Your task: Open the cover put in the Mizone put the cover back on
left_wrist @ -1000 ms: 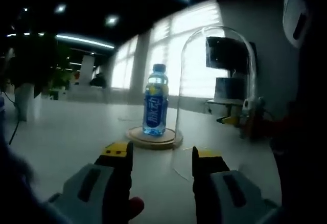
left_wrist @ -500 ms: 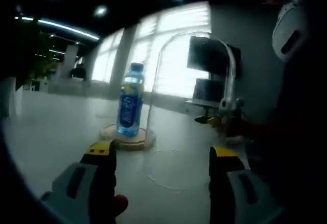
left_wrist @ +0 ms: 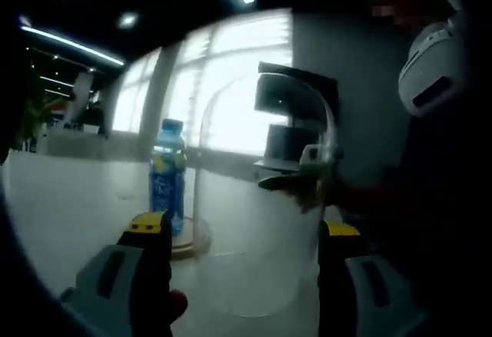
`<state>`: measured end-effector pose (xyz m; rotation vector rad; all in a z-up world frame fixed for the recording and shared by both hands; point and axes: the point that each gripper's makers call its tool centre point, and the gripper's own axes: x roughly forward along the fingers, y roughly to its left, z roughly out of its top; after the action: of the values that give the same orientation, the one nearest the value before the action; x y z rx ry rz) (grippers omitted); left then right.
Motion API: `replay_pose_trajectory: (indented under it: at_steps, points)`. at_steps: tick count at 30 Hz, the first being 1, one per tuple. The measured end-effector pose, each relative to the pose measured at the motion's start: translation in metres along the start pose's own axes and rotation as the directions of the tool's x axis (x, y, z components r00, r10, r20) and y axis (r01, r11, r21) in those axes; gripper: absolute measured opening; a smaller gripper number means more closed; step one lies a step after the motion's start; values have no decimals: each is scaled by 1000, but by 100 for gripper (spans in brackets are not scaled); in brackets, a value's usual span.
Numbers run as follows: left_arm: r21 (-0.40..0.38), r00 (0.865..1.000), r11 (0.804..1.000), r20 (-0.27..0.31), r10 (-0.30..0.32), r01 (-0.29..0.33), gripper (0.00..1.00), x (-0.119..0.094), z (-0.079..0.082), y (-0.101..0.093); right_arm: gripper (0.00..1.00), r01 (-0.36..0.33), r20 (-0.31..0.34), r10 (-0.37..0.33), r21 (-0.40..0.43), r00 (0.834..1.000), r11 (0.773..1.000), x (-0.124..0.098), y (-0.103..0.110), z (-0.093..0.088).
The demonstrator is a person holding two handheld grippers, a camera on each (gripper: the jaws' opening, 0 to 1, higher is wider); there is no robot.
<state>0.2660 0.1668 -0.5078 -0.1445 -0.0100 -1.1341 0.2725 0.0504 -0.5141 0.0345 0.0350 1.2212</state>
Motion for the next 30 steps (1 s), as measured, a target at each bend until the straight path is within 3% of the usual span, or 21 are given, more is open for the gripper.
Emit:
replay_pose_trajectory:
  at_steps: [7, 18, 30]
  points:
    - [-1, 998, 999, -38, -48, 48, 69, 10, -5, -1, 70, -70, -45, 70, -4, 997, 998, 19, 3, -2]
    - [2, 984, 993, -135, -119, 120, 73, 33, -19, -5, 76, -153, -89, 152, 5, 984, 988, 43, 13, -6]
    - [-11, 961, 971, -144, -236, 237, 78, 43, -20, -2, 87, -251, -81, 256, 69, 963, 965, 56, 14, -9]
